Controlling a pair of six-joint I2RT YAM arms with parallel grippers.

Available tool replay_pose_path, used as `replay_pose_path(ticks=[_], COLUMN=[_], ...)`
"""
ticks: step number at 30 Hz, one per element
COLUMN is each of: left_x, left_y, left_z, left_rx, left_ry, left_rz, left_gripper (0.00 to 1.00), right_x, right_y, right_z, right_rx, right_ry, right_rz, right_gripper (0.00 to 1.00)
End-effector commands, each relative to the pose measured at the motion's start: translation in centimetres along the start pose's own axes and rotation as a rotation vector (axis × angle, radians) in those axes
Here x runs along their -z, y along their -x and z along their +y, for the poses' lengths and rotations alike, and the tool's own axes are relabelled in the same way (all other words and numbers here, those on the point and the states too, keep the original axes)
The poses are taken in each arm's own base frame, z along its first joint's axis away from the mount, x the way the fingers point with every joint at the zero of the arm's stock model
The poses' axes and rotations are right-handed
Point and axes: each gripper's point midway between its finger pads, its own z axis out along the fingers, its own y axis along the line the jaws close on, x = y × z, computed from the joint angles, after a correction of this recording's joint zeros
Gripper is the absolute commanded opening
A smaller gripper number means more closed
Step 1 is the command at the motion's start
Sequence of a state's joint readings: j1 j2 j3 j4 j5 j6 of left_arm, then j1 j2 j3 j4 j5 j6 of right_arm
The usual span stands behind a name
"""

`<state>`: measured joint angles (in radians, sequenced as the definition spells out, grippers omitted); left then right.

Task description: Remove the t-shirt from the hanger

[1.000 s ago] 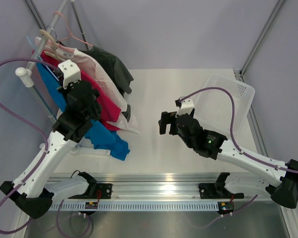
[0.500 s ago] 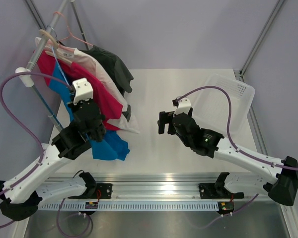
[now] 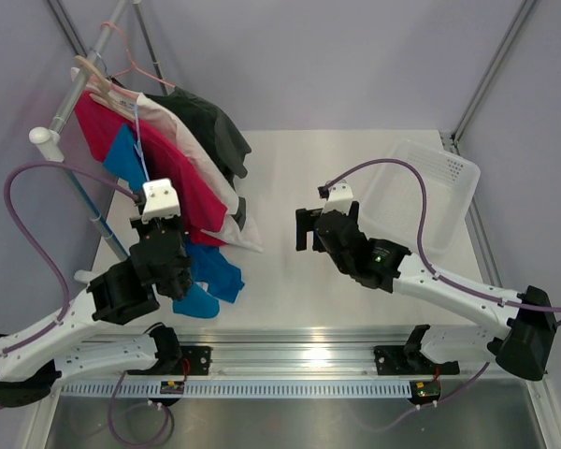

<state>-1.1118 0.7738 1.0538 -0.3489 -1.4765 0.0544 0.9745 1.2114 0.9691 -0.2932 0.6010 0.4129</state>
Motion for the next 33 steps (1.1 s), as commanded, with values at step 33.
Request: replay_pose_path(ticks=[33], left_x=[8.0], left_y=[-0.5], left_z=[-5.3], left_rx=[0.221], left_ry=[-0.47], left_rz=[-0.01], left_gripper=[0.0], right_x=[-0.4], right_y=[1.0], right_z=[0.7], right_rx=[0.046], right_ry=[-0.001], right_rz=[-0.015], right_gripper=[0.99])
